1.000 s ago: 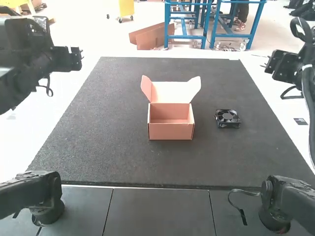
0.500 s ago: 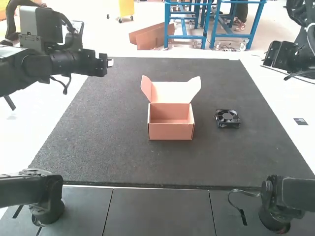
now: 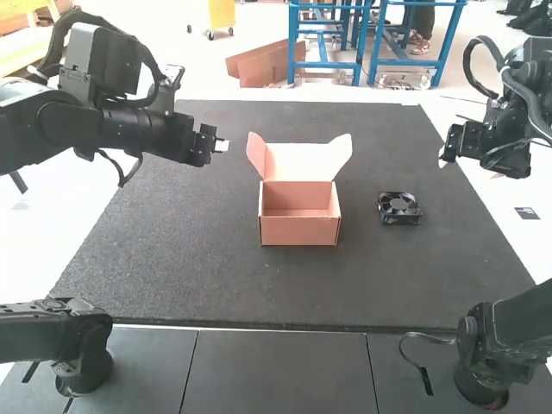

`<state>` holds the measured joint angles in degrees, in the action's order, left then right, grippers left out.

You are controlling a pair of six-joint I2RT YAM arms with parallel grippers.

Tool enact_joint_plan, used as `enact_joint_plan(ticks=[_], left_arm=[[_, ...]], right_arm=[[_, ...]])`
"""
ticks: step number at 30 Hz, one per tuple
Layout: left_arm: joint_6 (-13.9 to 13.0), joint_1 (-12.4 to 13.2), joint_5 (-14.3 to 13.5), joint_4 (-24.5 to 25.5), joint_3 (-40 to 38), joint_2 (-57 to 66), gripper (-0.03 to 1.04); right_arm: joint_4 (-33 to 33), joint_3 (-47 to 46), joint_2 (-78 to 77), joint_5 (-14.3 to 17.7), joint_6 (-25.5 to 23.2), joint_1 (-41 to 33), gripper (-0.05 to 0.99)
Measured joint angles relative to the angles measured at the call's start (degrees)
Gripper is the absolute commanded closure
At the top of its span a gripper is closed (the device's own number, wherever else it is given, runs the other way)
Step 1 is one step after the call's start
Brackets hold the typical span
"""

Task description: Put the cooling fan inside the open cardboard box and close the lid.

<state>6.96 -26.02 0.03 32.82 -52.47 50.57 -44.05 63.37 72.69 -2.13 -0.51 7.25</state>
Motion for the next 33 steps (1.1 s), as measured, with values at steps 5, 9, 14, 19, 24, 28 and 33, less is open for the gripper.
enact_joint_plan(ticks=[5, 9, 14, 19, 24, 28, 33], left_arm=[[0.2, -0.7, 1.6, 1.7, 0.0, 0.0, 0.05], [0.4, -1.6, 2.6, 1.3, 0.0, 0.0, 0.05], [0.4, -3.4, 3.1, 0.1, 0.0, 0.0, 0.05], [0.4, -4.0, 3.3, 0.2, 0.0, 0.0, 0.05], [0.4, -4.0, 3.3, 0.3, 0.0, 0.0, 0.05], [0.4, -4.0, 3.3, 0.2, 0.0, 0.0, 0.05], [0.4, -4.0, 3.3, -0.3, 0.0, 0.0, 0.05]], right_arm=[[1.9, -1.7, 4.8, 0.0, 1.6, 0.0, 0.03], [4.1, -1.6, 9.1, 0.0, 2.3, 0.0, 0.03], [6.6, -1.0, 14.1, 0.0, 3.5, 0.0, 0.03], [10.3, 0.1, 17.9, 0.0, 4.1, 0.0, 0.03], [12.1, 2.5, 22.9, 0.0, 4.4, 0.0, 0.03], [12.1, 5.8, 28.0, 0.0, 4.6, 0.0, 0.03], [11.4, 10.5, 34.0, 0.0, 4.9, 0.0, 0.03]])
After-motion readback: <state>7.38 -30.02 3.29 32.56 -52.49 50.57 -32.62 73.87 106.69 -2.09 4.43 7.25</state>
